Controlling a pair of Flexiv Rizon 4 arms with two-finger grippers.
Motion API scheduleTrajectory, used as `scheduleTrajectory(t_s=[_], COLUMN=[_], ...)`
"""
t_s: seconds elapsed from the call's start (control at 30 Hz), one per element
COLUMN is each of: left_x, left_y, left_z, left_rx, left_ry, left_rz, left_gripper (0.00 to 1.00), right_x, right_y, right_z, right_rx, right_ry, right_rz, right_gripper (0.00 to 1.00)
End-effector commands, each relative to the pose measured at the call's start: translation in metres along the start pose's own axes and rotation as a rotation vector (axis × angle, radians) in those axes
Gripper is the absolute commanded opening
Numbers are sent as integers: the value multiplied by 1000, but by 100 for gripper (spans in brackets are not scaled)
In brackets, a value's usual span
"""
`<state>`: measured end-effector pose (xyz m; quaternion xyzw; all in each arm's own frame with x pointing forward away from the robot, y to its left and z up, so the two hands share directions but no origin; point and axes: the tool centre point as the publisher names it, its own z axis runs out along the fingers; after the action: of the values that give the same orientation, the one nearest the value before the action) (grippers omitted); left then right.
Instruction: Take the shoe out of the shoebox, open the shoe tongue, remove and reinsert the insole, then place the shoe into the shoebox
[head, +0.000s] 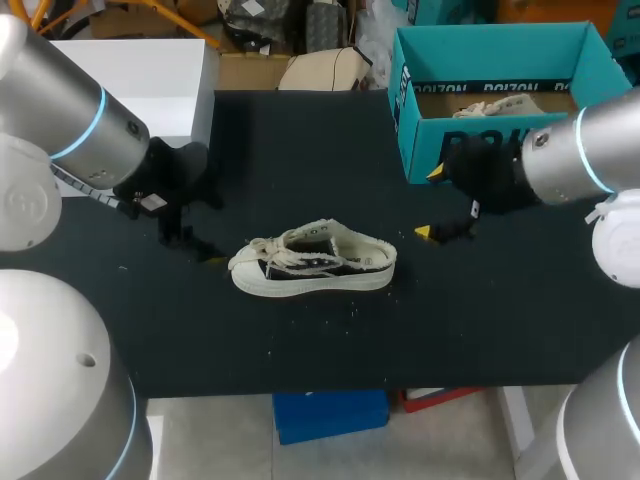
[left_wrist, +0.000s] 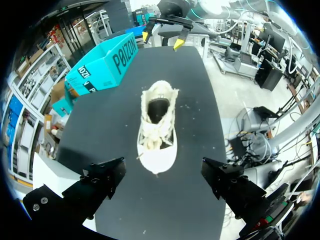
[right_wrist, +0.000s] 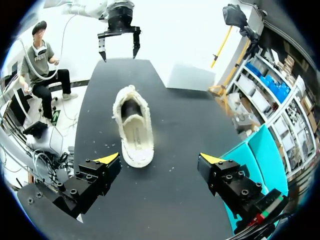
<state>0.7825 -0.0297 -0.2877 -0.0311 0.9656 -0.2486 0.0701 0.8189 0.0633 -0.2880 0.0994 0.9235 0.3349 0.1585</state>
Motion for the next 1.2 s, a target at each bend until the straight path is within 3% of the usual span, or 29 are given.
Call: scheduleTrajectory(t_s=[0.03,0.2,0.47,0.83,1.2], left_x=[1,1,1,1,1], left_y=[1,1,1,1,1], left_z=[2,2,2,2,2], left_rx=[2,2,2,2,2], left_ry=[-3,-3,-3,-3,-3], left_rz=[2,2,2,2,2], left_gripper=[100,100,100,100,100], right_x=[2,12,6,12,26], right_y=[-3,-16,-20,-25,-24], right_z=[-2,5,20,65,99], right_rx=[-31,-163,-279,-214,-240], right_ry=[-1,140,202,211,234], right_rz=[-1,-57,-155,-118,-89], right_gripper=[100,100,100,100,100])
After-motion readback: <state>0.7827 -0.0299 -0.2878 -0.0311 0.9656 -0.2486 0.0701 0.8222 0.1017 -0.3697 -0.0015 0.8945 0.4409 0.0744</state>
